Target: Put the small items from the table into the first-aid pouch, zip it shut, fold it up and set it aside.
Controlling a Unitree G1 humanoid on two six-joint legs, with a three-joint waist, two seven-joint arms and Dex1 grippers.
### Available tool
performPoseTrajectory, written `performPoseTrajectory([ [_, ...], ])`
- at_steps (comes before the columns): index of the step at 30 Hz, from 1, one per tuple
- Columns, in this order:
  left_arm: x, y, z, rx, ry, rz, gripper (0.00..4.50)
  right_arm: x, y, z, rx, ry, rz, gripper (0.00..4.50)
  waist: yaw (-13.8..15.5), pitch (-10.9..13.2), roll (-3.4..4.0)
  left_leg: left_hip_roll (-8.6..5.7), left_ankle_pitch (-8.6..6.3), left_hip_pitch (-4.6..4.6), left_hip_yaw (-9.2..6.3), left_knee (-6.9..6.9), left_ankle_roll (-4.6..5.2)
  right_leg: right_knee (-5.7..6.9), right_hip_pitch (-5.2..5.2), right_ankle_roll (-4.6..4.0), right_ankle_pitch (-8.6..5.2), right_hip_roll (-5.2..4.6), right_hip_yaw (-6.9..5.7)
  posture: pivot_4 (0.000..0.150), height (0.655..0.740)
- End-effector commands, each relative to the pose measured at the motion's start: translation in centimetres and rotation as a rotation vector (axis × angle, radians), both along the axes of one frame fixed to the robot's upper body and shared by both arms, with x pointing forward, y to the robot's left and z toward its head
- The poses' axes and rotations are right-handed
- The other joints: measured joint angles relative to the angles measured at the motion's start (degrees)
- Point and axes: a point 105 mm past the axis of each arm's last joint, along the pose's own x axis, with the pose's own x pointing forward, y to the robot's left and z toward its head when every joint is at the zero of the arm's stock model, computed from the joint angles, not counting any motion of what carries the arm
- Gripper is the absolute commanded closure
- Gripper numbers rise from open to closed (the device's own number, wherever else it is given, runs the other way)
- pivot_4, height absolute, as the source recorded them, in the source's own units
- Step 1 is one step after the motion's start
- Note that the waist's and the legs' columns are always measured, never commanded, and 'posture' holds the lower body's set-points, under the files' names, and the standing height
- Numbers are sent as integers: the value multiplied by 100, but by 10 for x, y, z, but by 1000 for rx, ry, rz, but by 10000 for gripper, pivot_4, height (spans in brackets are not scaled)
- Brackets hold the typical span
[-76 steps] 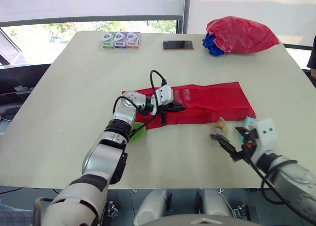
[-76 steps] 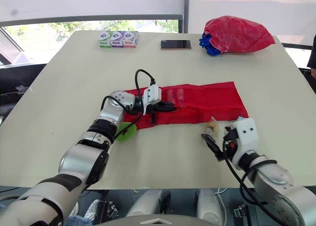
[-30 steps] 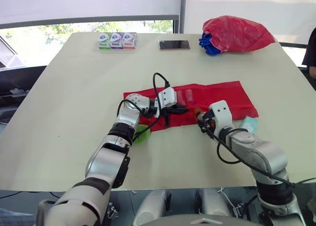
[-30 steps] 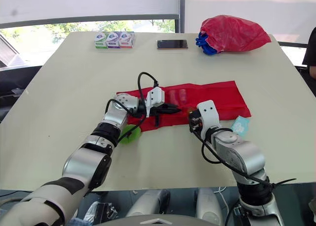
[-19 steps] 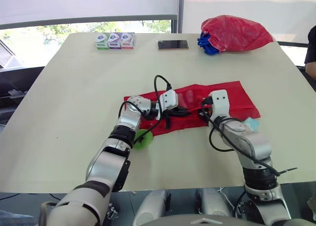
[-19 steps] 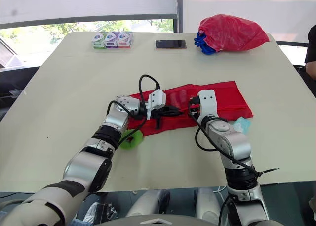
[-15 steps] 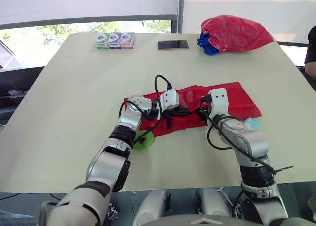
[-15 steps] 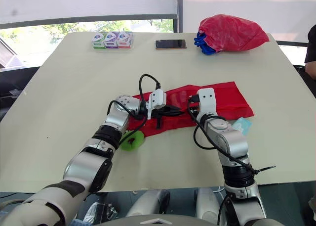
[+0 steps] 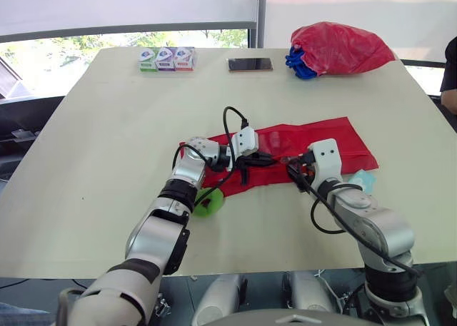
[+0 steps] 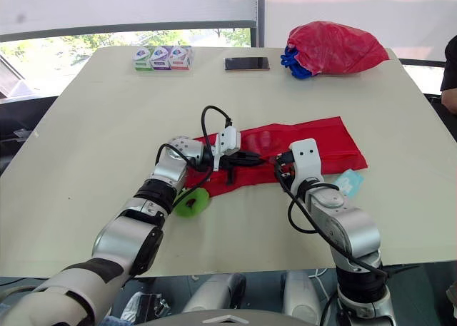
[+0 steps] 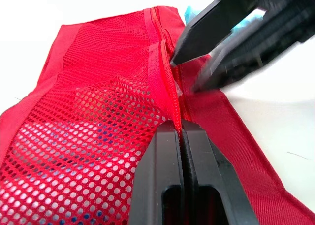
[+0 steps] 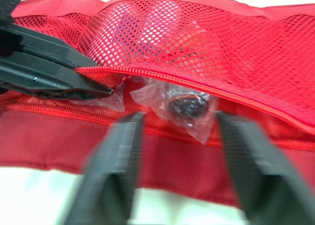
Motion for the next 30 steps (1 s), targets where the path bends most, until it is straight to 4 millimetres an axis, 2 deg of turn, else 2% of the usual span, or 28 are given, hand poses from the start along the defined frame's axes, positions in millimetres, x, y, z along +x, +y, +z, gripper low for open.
performPoseTrajectory([
  [1,2,-3,11,-6,-47,-20,45000,0,2,5,6,-25,8,42375,-1,0,0,0,0,0,0,0,0,0,0,0,0,0,0,1500,7400],
  [2,1,-4,11,-6,-46,-25,45000,3,3,3,11,-21,4,44919,0,0,0,0,0,-1,0,0,0,-1,0,0,0,0,0,1500,7400],
  [9,0,-4,12,-6,-47,-33,45000,21,6,-8,11,-23,-22,44919,-3,0,0,0,0,0,2,0,0,-1,0,0,0,-1,1,1500,7400],
  [11,0,-4,13,-5,-48,-32,45000,32,6,-8,8,-45,-40,44919,-6,0,0,0,0,0,1,0,0,-1,0,0,0,-1,1,1500,7400],
  [16,-1,-4,11,2,-47,-43,45000,58,15,8,-16,-189,-27,44919,-18,1,1,0,1,1,3,0,-1,0,0,0,0,0,2,1500,7400],
  [20,-4,-4,7,10,-40,-56,45000,65,23,12,16,-226,-34,44919,-26,1,1,0,1,1,2,-6,-1,-2,-2,0,0,0,2,1500,7400],
  [24,-4,-2,6,14,-39,-52,45000,52,21,6,23,-204,-10,44919,-7,1,2,0,1,0,2,-5,-2,-1,-3,0,0,0,2,1500,7400],
  [28,-1,3,6,26,-43,-37,45000,21,19,9,50,-196,89,44919,-5,1,2,0,1,-3,1,-5,-1,-5,-3,0,0,0,2,1500,7400],
  [30,0,8,5,40,-47,-31,45000,-3,18,16,68,-216,199,44919,-3,2,3,0,1,-2,1,-5,-1,-4,-3,0,0,1,3,1500,7400],
])
